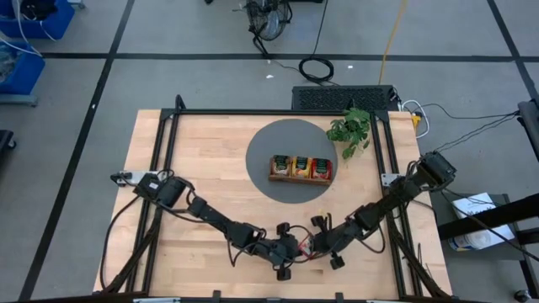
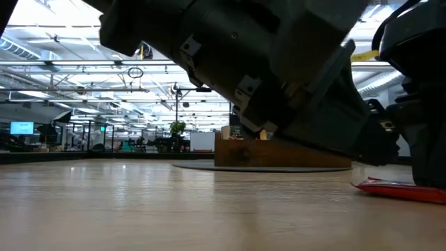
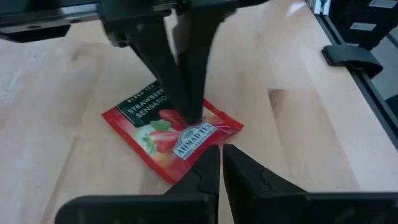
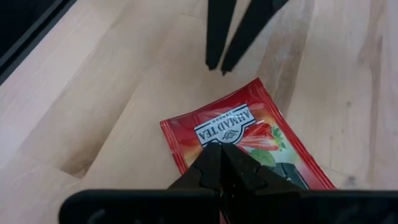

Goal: Pick & Place Tea
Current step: Put the red tea bag into the right section of the wooden organizer

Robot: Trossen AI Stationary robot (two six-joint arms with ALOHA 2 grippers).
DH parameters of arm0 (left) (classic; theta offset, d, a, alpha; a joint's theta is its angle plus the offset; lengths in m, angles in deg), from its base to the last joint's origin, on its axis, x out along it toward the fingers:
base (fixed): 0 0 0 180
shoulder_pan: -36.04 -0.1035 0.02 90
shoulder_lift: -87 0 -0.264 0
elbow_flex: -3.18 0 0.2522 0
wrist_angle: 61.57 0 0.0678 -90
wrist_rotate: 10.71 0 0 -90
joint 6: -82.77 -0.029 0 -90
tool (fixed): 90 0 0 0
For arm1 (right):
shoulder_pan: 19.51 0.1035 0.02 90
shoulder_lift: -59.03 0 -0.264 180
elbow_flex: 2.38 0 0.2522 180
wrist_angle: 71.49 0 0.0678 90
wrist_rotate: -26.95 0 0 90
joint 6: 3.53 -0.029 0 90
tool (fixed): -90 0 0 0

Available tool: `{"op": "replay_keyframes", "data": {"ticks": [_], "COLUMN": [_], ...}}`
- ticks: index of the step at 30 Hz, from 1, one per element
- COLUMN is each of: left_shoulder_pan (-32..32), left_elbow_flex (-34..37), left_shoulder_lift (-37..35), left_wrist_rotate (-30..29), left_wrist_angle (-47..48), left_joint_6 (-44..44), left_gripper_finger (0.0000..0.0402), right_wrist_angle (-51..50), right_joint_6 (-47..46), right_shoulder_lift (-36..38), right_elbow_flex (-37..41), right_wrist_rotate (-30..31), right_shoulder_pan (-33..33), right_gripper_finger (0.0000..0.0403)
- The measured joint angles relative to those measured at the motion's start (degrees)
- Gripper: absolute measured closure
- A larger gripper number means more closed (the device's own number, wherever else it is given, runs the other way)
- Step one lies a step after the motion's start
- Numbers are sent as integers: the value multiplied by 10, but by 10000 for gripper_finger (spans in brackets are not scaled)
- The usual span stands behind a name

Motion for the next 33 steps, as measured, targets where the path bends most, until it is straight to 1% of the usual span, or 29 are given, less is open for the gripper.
{"op": "replay_keyframes", "data": {"ticks": [7,12,14,17,19,23,27,31,33], "left_shoulder_pan": [-1,0,0,0,-1,1,2,2,2], "left_elbow_flex": [0,0,0,0,0,1,0,0,0], "left_shoulder_lift": [0,0,0,0,1,6,4,4,10], "left_wrist_rotate": [-2,-12,-8,-3,-3,-3,-29,-22,-17], "left_wrist_angle": [2,-15,-25,-48,-40,-30,-18,-14,-22], "left_joint_6": [7,7,1,-1,5,12,14,22,22], "left_gripper_finger": [378,378,378,378,378,378,378,378,378], "right_wrist_angle": [63,73,76,69,45,-32,-104,-168,-165], "right_joint_6": [27,37,35,20,-5,-92,-161,-223,-254], "right_shoulder_lift": [-1,20,38,68,90,119,123,120,120], "right_elbow_flex": [2,3,3,2,2,1,1,1,7], "right_wrist_rotate": [-12,-11,-2,36,57,85,107,114,114], "right_shoulder_pan": [4,12,17,28,33,42,52,57,58], "right_gripper_finger": [403,403,403,403,403,403,403,403,403]}}
